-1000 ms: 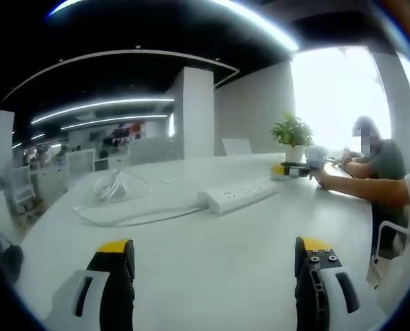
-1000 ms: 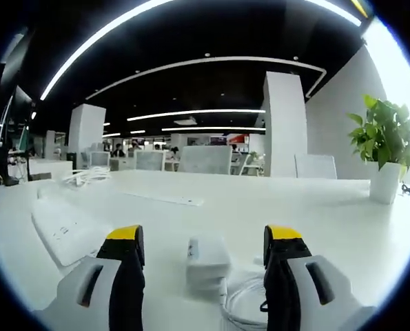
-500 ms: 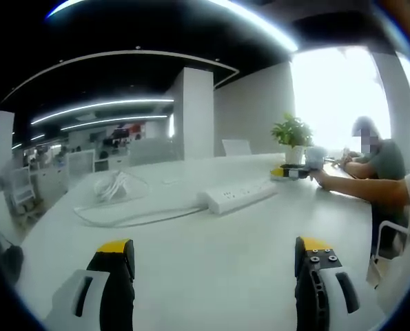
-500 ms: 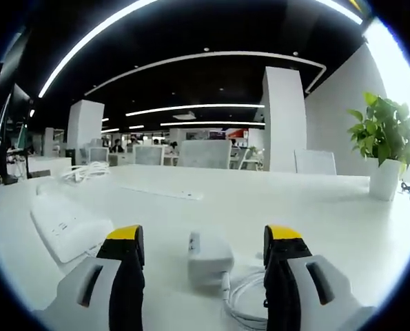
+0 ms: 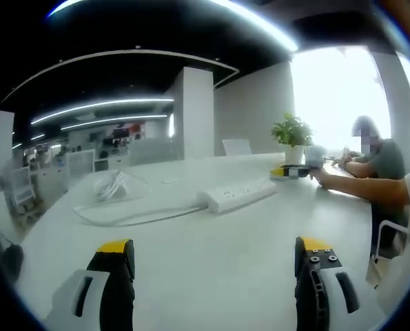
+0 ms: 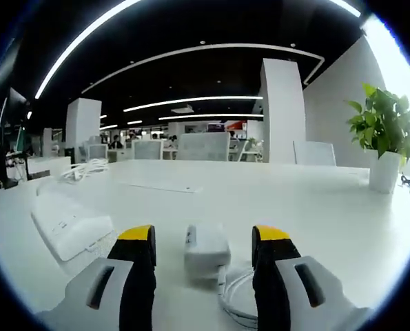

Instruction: Straighten the power strip on the desk, plug the charger into it

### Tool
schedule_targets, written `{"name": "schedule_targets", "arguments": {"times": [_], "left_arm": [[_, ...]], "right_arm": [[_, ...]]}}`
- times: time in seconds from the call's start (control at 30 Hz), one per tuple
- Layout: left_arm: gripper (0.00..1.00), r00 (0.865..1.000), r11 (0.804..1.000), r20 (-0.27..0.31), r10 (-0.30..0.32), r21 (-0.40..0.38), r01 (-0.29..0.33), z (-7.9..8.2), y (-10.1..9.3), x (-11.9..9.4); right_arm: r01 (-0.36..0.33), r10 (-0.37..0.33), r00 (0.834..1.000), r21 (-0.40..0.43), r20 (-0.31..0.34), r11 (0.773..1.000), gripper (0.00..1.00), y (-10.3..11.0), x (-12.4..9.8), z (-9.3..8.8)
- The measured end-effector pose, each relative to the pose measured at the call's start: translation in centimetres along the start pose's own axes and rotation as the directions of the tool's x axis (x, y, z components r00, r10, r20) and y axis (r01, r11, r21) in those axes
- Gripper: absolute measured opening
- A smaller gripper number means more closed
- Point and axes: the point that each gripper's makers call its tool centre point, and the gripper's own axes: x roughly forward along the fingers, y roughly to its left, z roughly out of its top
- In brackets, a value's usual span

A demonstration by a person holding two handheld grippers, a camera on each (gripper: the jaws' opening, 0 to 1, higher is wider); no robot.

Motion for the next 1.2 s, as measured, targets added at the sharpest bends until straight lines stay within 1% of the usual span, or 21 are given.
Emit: {"name": "schedule_targets", "arguments": {"times": [0.2, 0.33, 0.6, 0.77, 0.93, 1.2], "left_arm": [[0.99, 1.0, 1.0, 0.001, 0.002, 0.001, -0.002, 0.09, 0.03, -0.04], [0.99, 1.0, 1.0, 0.0, 0.002, 0.0, -0.002, 0.07, 0.01, -0.03], [0.99, 1.0, 1.0, 0.0, 0.003, 0.001, -0.003, 0.08, 0.01, -0.16], [0.99, 1.0, 1.0, -0.001, 0.006, 0.0, -0.006, 0.08, 0.12, -0.26], [0.99, 1.0, 1.0, 0.002, 0.008, 0.003, -0.008, 0.26, 0.13, -0.32], [0.99, 1.0, 1.0, 0.0, 0.005, 0.006, -0.005, 0.32, 0.01, -0.22]], "right_arm": [[-0.004, 0.004, 1.0, 0.004, -0.024, 1.0, 0.53, 0.04, 0.08, -0.39], [0.0, 0.0, 0.999, -0.007, -0.038, 1.0, 0.48, -0.04, 0.02, -0.55], [0.008, -0.008, 0.999, -0.004, -0.047, 1.0, 0.45, -0.09, -0.13, -0.68], [0.012, -0.012, 0.999, -0.009, -0.052, 1.0, 0.41, -0.18, -0.11, -0.7], [0.014, -0.014, 0.998, -0.002, -0.064, 1.0, 0.39, -0.28, -0.05, -0.89], [0.012, -0.011, 0.998, 0.016, -0.067, 1.0, 0.35, -0.38, 0.05, -0.8]]}}
